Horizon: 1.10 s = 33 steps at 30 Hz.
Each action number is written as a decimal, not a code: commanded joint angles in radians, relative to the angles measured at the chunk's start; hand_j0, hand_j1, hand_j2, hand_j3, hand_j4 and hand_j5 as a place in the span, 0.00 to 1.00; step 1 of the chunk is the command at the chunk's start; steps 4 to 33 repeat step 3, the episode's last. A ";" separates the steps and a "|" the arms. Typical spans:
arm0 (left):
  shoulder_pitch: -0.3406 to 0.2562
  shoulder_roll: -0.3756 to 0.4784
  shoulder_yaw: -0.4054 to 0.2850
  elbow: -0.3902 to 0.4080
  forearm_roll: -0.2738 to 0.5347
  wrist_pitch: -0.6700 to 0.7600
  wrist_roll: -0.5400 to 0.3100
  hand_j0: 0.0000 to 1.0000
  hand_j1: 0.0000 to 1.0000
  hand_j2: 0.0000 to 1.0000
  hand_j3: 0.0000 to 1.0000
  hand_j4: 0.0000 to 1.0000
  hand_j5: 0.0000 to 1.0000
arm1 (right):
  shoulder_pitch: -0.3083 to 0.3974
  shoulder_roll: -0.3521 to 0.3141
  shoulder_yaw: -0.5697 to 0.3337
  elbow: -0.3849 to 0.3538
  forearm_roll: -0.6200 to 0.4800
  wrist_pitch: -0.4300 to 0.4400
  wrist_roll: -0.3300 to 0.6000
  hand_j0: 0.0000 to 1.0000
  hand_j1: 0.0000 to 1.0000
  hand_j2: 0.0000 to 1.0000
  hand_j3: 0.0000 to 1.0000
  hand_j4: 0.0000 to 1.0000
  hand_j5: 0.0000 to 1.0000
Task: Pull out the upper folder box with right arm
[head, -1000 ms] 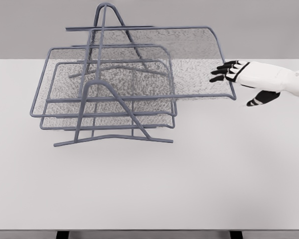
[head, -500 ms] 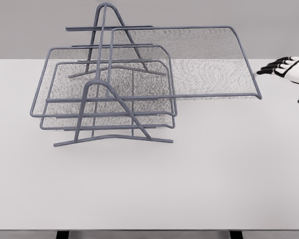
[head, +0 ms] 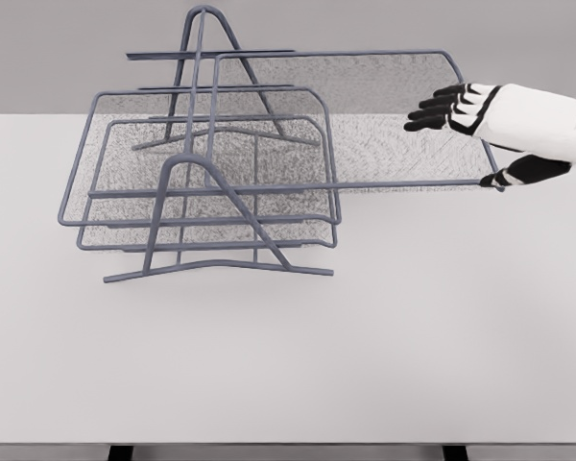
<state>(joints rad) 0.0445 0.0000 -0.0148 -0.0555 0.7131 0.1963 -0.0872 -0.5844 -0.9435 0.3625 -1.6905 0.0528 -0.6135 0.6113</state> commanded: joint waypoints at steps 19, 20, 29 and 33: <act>0.000 0.000 -0.001 -0.004 0.000 0.000 0.000 1.00 1.00 1.00 1.00 1.00 1.00 | 0.002 0.032 0.035 -0.005 -0.008 0.003 0.000 1.00 1.00 1.00 1.00 1.00 1.00; 0.000 0.000 -0.001 -0.004 0.000 0.000 0.000 1.00 1.00 1.00 1.00 1.00 1.00 | 0.002 0.032 0.035 -0.005 -0.008 0.003 0.000 1.00 1.00 1.00 1.00 1.00 1.00; 0.000 0.000 -0.001 -0.004 0.000 0.000 0.000 1.00 1.00 1.00 1.00 1.00 1.00 | 0.002 0.032 0.035 -0.005 -0.008 0.003 0.000 1.00 1.00 1.00 1.00 1.00 1.00; 0.000 0.000 -0.001 -0.004 0.000 0.000 0.000 1.00 1.00 1.00 1.00 1.00 1.00 | 0.002 0.032 0.035 -0.005 -0.008 0.003 0.000 1.00 1.00 1.00 1.00 1.00 1.00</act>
